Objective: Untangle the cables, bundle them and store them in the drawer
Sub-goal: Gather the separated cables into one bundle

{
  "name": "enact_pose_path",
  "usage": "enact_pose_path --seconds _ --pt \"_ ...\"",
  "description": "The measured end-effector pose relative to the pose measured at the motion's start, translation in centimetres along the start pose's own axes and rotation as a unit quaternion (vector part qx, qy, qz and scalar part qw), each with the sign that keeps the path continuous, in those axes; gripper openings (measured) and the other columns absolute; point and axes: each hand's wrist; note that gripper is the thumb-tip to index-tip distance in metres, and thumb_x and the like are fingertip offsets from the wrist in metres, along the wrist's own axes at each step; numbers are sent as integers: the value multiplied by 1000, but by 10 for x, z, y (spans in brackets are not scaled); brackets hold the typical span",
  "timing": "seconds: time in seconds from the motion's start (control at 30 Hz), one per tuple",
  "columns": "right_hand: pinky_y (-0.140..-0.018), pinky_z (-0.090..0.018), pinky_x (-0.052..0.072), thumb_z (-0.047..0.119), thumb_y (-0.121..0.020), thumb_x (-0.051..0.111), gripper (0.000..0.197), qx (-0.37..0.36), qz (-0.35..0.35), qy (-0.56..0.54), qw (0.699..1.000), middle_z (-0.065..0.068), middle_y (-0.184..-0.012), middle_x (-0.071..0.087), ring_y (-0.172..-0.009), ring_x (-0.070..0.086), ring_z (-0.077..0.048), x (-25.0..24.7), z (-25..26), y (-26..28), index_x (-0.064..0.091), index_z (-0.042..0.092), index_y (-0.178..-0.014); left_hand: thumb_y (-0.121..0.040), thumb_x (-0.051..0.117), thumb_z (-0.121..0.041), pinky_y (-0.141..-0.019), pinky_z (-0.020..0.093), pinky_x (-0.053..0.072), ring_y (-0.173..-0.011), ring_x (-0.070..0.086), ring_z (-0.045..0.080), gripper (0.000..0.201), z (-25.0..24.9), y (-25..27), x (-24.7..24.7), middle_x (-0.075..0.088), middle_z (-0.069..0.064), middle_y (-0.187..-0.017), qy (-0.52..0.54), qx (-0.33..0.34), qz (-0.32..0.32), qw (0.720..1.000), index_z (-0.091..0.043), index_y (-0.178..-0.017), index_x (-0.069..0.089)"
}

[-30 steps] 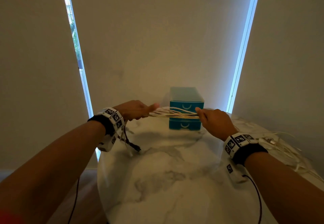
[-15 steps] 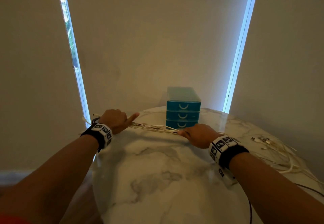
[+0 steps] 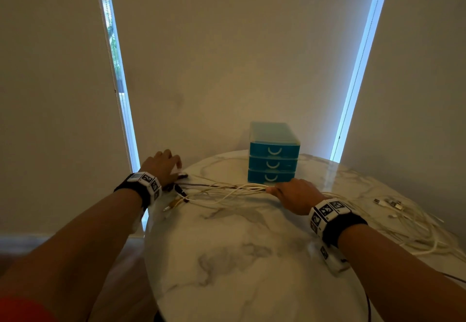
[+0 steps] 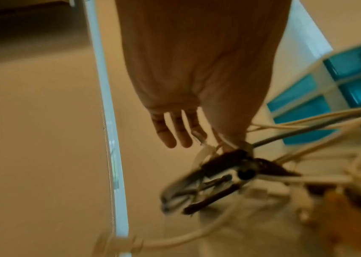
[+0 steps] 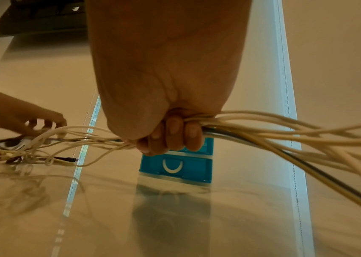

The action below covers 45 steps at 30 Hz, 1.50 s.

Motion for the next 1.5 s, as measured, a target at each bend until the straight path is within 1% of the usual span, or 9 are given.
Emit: enact_pose_path --seconds 0.23,0.4,0.6,0.73,0.83,0.97,1.13,1.33,1.5 --pt "-95 -45 60 51 -115 30 44 5 -5 17 1000 -9 -111 72 -98 72 -28 3 2 3 64 24 -122 -82 90 -30 -71 32 49 -90 67 22 18 10 7 -1 71 2 -102 169 -165 -20 971 -27 -83 73" --pt "-95 -43 59 52 -114 31 43 5 -9 6 1000 -8 -111 72 -98 71 -27 3 2 4 64 27 -122 -91 79 -8 -83 32 48 -103 65 30 14 16 13 9 61 8 -104 187 -118 18 975 -14 -103 81" --pt "-95 -44 59 50 -115 31 43 5 -9 7 1000 -9 -107 71 -96 71 -28 1 6 7 65 23 -118 -100 59 -5 -106 39 50 -128 60 34 30 17 7 -2 64 14 -131 268 -180 114 939 -12 -125 75" --pt "-95 -45 60 45 -115 35 35 -4 -11 16 1000 -9 -109 71 -98 71 -28 -2 5 8 65 28 -125 -79 49 -37 -117 55 33 -127 50 38 33 3 -6 -23 63 14 -126 142 -220 147 954 -17 -90 72" --pt "-96 -45 59 40 -116 37 32 -11 -14 17 1000 -9 -113 72 -100 71 -29 -4 9 7 64 30 -129 -93 42 -42 -110 52 39 -126 55 36 36 -54 -3 -54 65 10 -122 238 -96 -33 966 -24 -102 71" --pt "-96 -48 58 36 -116 38 31 -13 -12 6 1000 -11 -115 72 -102 71 -31 -9 23 5 64 29 -130 -112 40 -41 -106 44 49 -110 64 21 37 -163 8 -66 71 1 -118 393 123 34 911 -21 -109 71" --pt "-94 -48 58 30 -115 41 29 -14 -17 -6 1000 -13 -119 70 -104 70 -35 -20 23 8 63 24 -134 -100 -5 -77 -86 39 55 -78 69 24 103 -230 10 -50 75 7 -80 329 51 172 927 -18 -82 77" --pt "-105 -50 53 89 -89 33 87 -21 -11 -150 988 -9 -138 66 -121 65 -32 -3 11 -18 53 23 -142 -109 33 -59 -69 35 45 -71 59 25 64 -214 1 -44 63 6 -75 104 85 -12 991 -21 -62 52" --pt "-88 -35 51 63 -106 46 58 70 29 -205 976 -6 -103 70 -92 65 -23 -15 -19 19 72 13 -117 -103 39 -66 -63 31 44 -64 58 20 63 -146 -18 -65 61 1 -69 60 22 -67 996 -18 -72 66"
Point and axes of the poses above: each hand's wrist, its own y-axis away from the middle knuckle, its own x-axis out of the palm, z = x × y
